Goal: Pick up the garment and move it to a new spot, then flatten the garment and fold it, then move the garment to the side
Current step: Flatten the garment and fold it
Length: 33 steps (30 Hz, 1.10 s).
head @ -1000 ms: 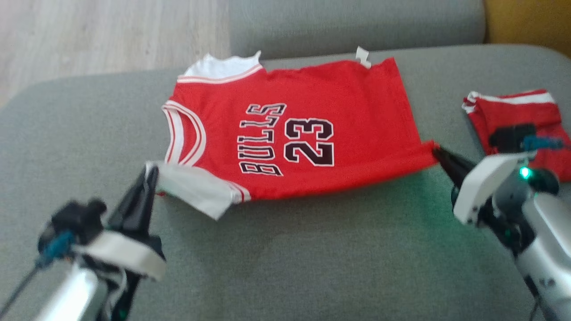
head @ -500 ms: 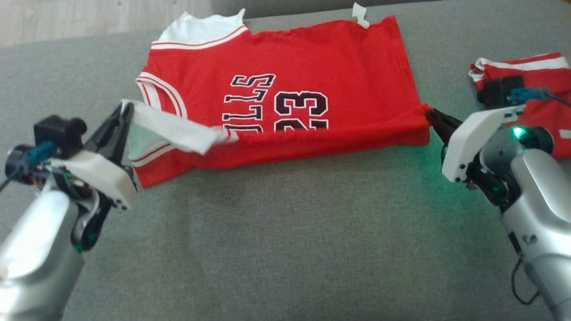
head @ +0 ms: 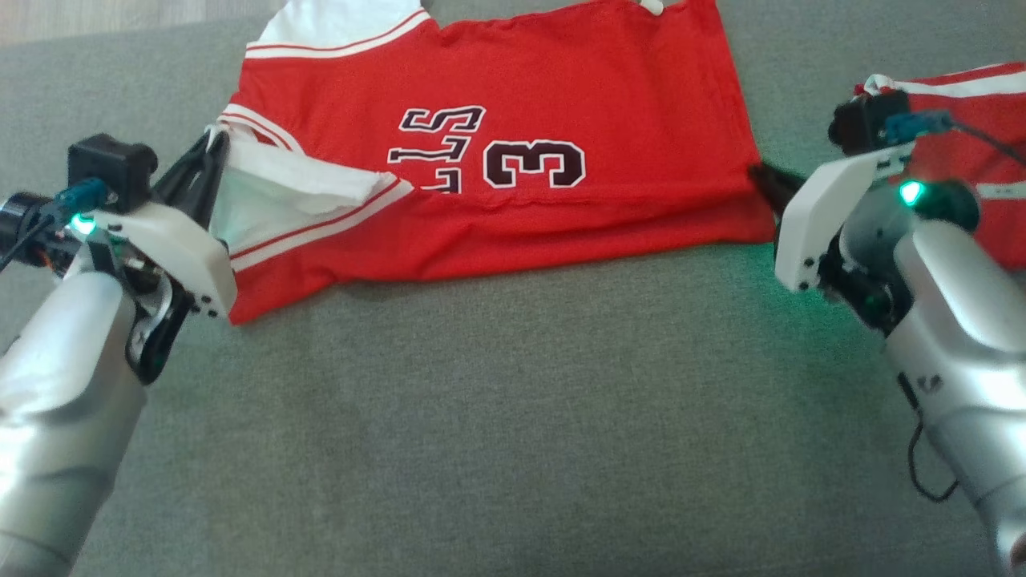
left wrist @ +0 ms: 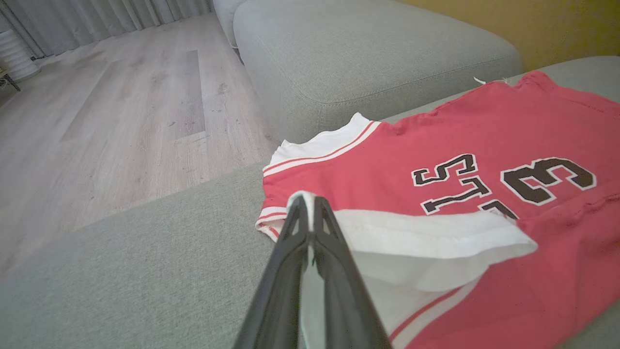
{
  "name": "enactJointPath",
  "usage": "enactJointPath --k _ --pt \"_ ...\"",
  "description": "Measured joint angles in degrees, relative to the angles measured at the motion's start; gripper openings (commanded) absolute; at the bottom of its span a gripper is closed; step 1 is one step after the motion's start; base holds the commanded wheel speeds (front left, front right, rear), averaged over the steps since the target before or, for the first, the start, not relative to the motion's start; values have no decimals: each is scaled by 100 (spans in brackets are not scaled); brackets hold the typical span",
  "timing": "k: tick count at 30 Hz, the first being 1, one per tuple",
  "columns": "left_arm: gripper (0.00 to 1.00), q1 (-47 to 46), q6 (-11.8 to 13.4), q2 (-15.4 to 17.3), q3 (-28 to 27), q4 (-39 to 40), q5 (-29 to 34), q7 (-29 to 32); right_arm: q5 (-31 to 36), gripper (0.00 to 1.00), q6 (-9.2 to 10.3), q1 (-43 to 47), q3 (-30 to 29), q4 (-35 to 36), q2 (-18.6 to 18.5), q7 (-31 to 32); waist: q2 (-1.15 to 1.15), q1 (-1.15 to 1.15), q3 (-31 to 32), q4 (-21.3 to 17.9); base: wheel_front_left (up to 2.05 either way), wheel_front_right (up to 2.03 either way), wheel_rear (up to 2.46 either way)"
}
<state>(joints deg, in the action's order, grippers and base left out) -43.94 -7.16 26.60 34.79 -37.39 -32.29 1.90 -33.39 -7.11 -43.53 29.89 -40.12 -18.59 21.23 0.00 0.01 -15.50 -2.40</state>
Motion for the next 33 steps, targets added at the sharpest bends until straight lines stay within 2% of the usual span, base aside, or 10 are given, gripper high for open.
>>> enactJointPath --k 1,2,5,9,13,15,16,20,26,33 --pt "25 -64 1 -23 12 -81 3 -116 63 100 0 -82 -16 -87 5 -112 0 0 -21 2 0 0 0" --pt "100 -137 3 -54 4 -165 8 -271 111 100 0 -174 -30 -178 8 -209 0 0 -40 9 0 0 0" --pt "100 -380 12 -237 -154 -337 -9 -835 120 100 0 -405 -233 -400 74 -558 0 0 -62 45 0 0 0" --pt "100 -552 71 -611 -447 -346 -162 -1505 121 100 0 -557 -479 -478 202 -1328 0 -1 16 110 0 0 0" --pt "100 -380 270 -850 -933 23 -282 -1629 115 100 0 -534 -932 -492 359 -2247 0 -1 191 149 0 0 0" --pt "100 -260 326 -902 -1137 279 -288 -1637 112 100 0 -510 -1099 -494 408 -2454 0 -1 244 156 0 0 0" --pt "100 68 448 -1031 -1528 778 -264 -1661 115 100 1 -436 -1335 -489 513 -2815 0 -1 358 169 0 0 0" --pt "100 775 524 -1261 -1833 1277 -7 -1661 208 100 0 -86 -1532 -401 691 -3273 0 -1 544 197 0 0 0" --pt "100 2206 616 -1747 -2180 1824 416 -1660 873 100 1 1039 -1990 119 998 -3548 0 -2 897 241 0 0 0" --pt "100 3106 589 -2070 -2324 1749 719 -1660 1637 100 1 2309 -2759 1069 1419 -3561 0 -2 1140 268 0 0 0"
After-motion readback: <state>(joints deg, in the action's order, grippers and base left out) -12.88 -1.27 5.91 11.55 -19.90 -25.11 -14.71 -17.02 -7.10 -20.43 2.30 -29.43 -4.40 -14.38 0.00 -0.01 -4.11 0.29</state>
